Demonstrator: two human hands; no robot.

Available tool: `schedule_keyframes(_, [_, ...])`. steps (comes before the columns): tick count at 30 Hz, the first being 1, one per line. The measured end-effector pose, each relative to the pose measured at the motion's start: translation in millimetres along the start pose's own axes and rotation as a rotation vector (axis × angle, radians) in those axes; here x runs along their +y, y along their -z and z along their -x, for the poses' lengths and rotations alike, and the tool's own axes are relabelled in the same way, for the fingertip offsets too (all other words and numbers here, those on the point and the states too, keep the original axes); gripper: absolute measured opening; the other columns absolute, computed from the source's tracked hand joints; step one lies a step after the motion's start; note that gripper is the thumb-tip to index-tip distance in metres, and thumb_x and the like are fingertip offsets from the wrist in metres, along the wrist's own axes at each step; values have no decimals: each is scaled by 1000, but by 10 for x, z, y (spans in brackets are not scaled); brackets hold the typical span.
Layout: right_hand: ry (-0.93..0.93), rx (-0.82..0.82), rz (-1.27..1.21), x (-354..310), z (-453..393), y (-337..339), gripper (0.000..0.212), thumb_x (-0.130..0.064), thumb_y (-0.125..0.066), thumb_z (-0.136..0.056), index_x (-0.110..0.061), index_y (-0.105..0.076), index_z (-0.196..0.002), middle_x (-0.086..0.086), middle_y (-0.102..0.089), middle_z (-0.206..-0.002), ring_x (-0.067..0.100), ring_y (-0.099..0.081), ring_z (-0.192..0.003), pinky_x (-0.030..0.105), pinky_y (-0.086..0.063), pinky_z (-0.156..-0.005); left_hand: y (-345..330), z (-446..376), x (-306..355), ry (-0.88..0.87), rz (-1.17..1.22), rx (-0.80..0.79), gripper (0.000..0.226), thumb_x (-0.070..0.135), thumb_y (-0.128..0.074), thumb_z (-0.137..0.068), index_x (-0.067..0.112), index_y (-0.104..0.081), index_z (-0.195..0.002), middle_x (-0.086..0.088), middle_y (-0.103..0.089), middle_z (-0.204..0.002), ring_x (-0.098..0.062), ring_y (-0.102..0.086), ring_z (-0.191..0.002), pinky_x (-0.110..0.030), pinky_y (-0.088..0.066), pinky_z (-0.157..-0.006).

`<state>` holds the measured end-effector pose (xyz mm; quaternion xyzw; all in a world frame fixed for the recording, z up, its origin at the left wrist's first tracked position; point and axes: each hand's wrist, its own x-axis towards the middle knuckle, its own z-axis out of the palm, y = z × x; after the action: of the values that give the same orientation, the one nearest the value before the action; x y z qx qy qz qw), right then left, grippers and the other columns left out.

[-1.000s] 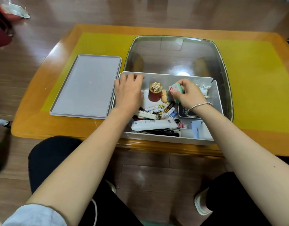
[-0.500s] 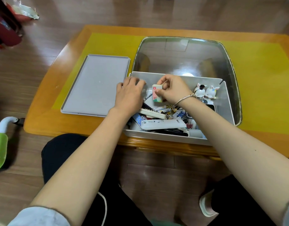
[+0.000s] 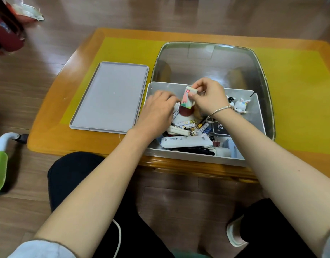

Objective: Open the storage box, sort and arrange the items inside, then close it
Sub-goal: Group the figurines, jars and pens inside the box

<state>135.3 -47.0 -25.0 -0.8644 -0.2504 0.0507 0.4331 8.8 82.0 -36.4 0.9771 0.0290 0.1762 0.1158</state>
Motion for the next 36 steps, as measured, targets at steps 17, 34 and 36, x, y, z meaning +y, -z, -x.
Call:
schedule_keyframes(17, [-28,-1,-182,177,135,131,15,-10,-68,-81,-20,-57,-85,-11,-58,-71,-9,-50,-52,10,-40,-55,-320,42,142,203,-128,-604,89,77,-6,-84,21,-59,-130,-13,-47,-140,-29,-34,-133,-52,-27,-105])
schedule_keyframes(34, [-56,18,-254,185,199,153,13,-10,-66,-83,-17,-56,-86,-2,-60,-75,-3,-49,-46,17,-42,-48,-277,23,114,189,25,-548,83,77,-17,-85,18,-66,-119,-9,-48,-136,-25,-40,-129,-49,-26,-105])
schedule_keyframes(36, [-57,18,-247,192,208,169,13,-10,-66,-83,-18,-56,-86,-1,-60,-76,-2,-49,-49,18,-42,-50,-295,0,122,193,25,-599,80,77,-16,-85,20,-61,-120,-8,-56,-129,-26,-45,-124,-51,-27,-102])
